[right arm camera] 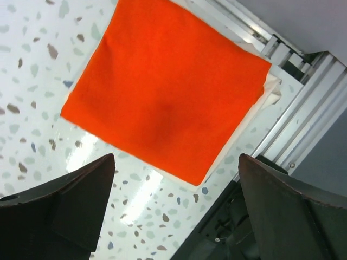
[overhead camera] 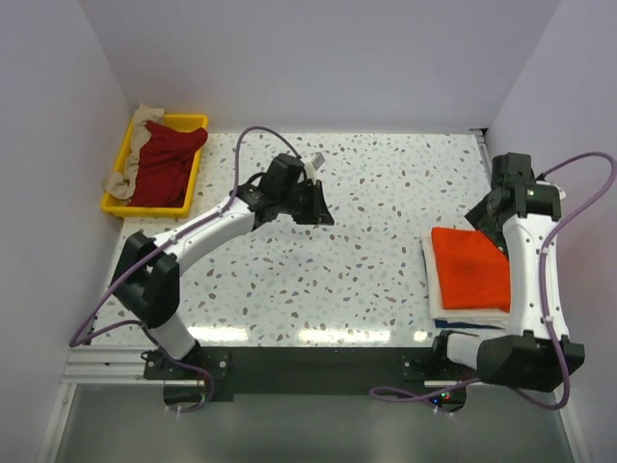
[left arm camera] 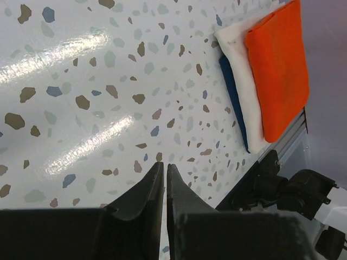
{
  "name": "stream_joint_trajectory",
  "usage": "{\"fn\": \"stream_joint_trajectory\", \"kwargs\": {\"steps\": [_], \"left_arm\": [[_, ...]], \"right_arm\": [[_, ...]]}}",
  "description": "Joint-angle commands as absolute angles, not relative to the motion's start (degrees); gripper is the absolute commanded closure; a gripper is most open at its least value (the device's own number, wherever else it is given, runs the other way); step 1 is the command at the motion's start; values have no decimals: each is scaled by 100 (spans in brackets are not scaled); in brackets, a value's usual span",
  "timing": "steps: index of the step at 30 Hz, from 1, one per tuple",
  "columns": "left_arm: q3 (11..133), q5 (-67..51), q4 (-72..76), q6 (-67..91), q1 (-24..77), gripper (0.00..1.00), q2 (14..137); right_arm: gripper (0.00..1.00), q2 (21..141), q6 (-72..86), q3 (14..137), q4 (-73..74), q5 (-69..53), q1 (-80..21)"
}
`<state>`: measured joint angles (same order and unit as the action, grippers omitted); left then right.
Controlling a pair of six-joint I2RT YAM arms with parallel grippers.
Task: Fold and stack the t-shirts
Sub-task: Neatly place the folded tshirt to the corner, then reset both grippers
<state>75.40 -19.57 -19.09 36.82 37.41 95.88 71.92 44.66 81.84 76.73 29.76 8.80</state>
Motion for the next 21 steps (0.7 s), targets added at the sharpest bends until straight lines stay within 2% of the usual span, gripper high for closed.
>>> {"fn": "stream_joint_trajectory", "kwargs": {"steps": [1, 5, 8, 13, 14, 21], "left_arm": [[7480, -1907, -1608, 3709, 3735, 89, 9211], [7357, -1793, -1687, 3639, 3727, 87, 8913], [7208, -1574, -1758, 3534, 3718, 85, 8624], [6804, -959, -1854, 3358, 3700, 82, 8096], [6603, -888, -1872, 3323, 3665, 82, 7895], [5837, 191, -2144, 3085, 3568, 77, 6909]], "right_arm": [[1, 6576, 3710, 7885, 7411, 2174, 888], [1, 5609, 3402, 7052, 5955, 524, 879], [1, 5335, 3401, 6742, 5477, -112, 765], [1, 5300, 3471, 6320, 4818, -133, 45], [1, 5300, 3593, 6171, 4573, -54, -461], [1, 5896, 3771, 5810, 3762, 763, -2327]]}}
